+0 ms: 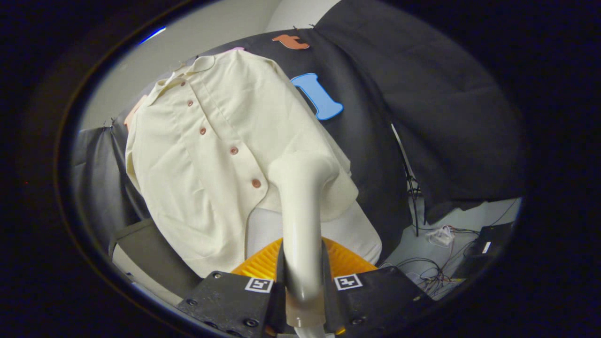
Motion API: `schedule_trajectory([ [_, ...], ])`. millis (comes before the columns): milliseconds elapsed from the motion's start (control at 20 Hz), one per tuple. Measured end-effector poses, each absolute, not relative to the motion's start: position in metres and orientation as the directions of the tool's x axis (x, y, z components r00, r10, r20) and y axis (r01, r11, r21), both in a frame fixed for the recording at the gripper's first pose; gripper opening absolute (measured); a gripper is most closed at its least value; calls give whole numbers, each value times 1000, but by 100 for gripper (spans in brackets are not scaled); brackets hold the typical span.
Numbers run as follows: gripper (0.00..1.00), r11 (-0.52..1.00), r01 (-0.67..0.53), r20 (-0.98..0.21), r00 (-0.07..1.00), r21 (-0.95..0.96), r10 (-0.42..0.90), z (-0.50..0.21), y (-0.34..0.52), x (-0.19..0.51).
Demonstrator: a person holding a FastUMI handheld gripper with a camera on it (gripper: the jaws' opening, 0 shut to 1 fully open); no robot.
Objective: Iron the clothes twice with a garment steamer, once on the left side and once on the right side.
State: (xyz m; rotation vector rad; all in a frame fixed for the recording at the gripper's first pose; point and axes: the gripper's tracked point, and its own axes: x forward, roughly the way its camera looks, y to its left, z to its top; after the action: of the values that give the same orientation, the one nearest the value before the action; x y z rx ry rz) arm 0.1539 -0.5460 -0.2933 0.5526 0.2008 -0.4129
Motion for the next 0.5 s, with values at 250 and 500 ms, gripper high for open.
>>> schedule_trajectory([
  [250,33,779,427,-330,896,459,-297,-309,-501,121],
  [500,33,821,349,-281,929,451,-241,-281,-433,88],
])
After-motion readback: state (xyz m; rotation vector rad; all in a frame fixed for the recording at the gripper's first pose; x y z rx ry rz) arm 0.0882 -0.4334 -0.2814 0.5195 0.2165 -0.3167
